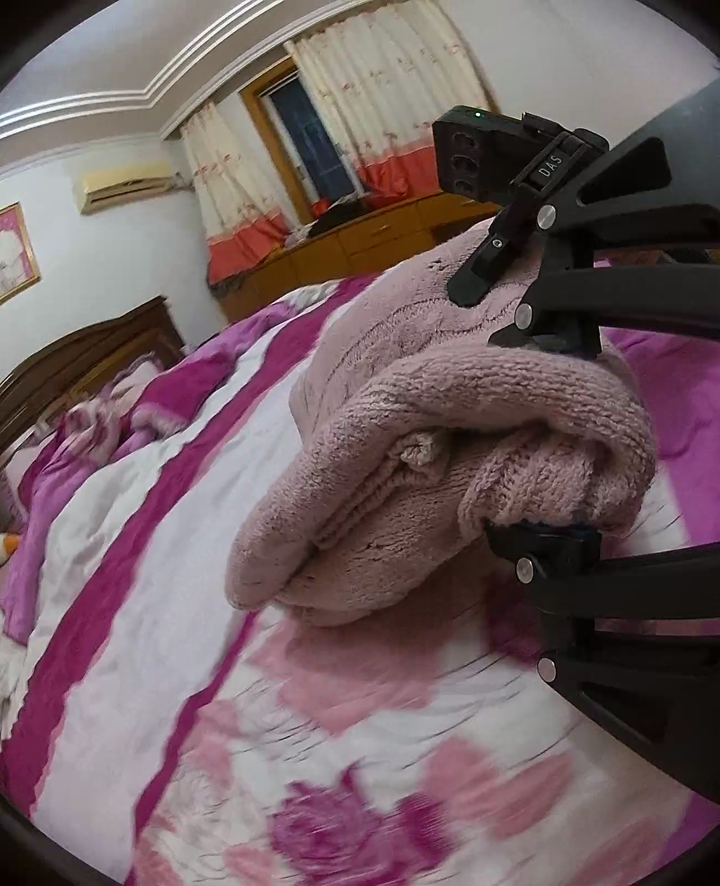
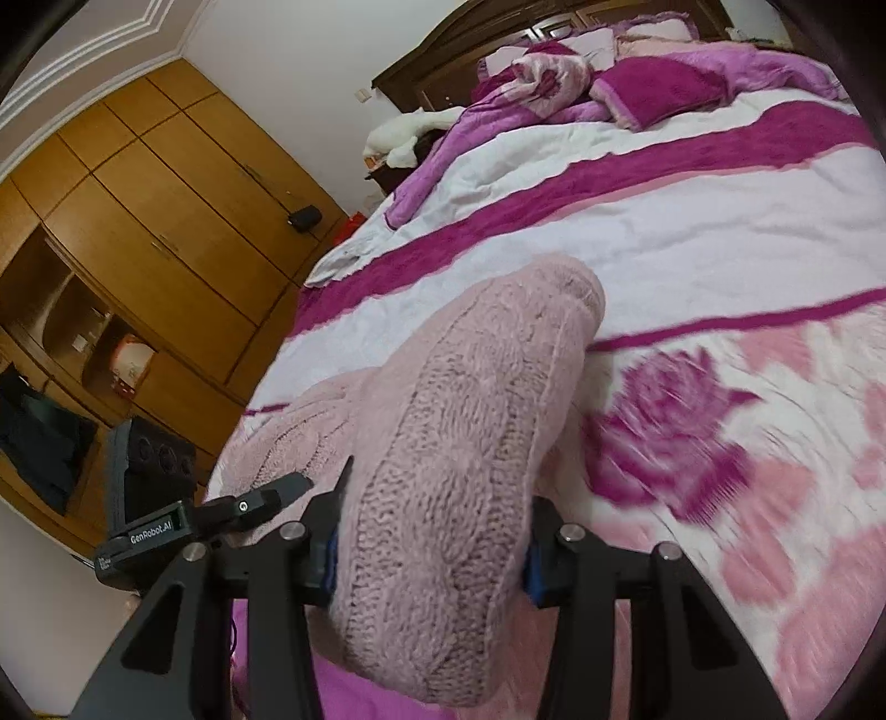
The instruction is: Fold small clothes
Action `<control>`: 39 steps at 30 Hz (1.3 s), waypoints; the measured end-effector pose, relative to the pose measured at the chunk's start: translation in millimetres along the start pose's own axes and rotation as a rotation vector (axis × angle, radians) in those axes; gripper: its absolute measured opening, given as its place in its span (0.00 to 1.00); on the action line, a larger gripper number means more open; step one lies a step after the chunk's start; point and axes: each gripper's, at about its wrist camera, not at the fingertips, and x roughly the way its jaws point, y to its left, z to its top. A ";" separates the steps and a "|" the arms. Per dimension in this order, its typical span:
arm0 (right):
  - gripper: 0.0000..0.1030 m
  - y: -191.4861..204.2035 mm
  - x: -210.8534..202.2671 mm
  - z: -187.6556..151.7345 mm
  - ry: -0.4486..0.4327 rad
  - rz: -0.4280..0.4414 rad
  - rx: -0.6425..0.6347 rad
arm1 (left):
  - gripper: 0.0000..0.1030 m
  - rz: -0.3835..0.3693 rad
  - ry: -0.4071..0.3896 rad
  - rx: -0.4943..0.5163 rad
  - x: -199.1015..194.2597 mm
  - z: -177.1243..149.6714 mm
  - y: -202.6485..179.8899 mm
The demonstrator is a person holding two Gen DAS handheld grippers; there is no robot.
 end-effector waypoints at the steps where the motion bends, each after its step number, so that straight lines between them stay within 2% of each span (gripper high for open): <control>1: 0.47 -0.7 -9.9 -6.8 0.002 -0.011 -0.001 | 0.16 -0.006 0.014 0.006 1.1 -8.7 -3.7; 4: 0.47 -6.4 -36.0 -31.8 0.018 -0.052 0.008 | 0.16 0.027 0.069 0.038 6.7 -36.7 -11.3; 8: 0.49 -21.6 -42.3 -67.6 0.074 -0.111 0.025 | 0.16 0.164 0.124 0.112 15.8 -66.1 -13.6; 11: 0.53 -39.2 -27.9 -89.8 0.117 -0.155 0.054 | 0.22 0.290 0.144 0.167 21.7 -81.4 -7.5; 13: 0.60 -52.1 -15.8 -103.9 0.140 -0.190 0.066 | 0.27 0.326 0.146 0.187 22.0 -87.1 -5.3; 15: 0.60 -59.2 -13.6 -113.4 0.132 -0.183 0.076 | 0.27 0.334 0.141 0.189 17.9 -91.1 -7.1; 18: 0.62 -56.8 -24.7 -115.6 0.114 -0.187 0.074 | 0.26 0.374 0.109 0.224 8.1 -93.6 -19.4; 21: 0.61 -44.6 -40.9 -116.4 0.080 -0.244 0.016 | 0.26 0.429 0.057 0.293 -2.3 -94.2 -34.5; 23: 0.56 -34.0 -57.0 -118.7 0.028 -0.285 -0.031 | 0.26 0.465 0.015 0.331 -9.8 -98.0 -39.4; 25: 0.39 -26.3 -69.6 -119.7 -0.018 -0.310 -0.066 | 0.21 0.506 -0.020 0.365 -14.0 -102.4 -42.8; 27: 0.25 -20.6 -76.8 -121.7 -0.050 -0.321 -0.096 | 0.13 0.529 -0.008 0.383 -6.8 -104.1 -40.6; 28: 0.22 -19.2 -75.4 -121.9 -0.053 -0.327 -0.102 | 0.10 0.541 0.009 0.380 -2.9 -104.8 -36.1; 32: 0.22 -27.2 -58.9 -123.5 -0.027 -0.320 -0.078 | 0.09 0.584 0.025 0.342 9.1 -105.3 -18.7; 35: 0.22 -35.3 -47.5 -126.0 -0.029 -0.323 -0.069 | 0.09 0.556 0.028 0.293 9.1 -102.9 -10.2; 39: 0.22 -34.4 -50.4 -127.3 -0.039 -0.321 -0.063 | 0.09 0.563 0.010 0.312 6.9 -106.5 -17.0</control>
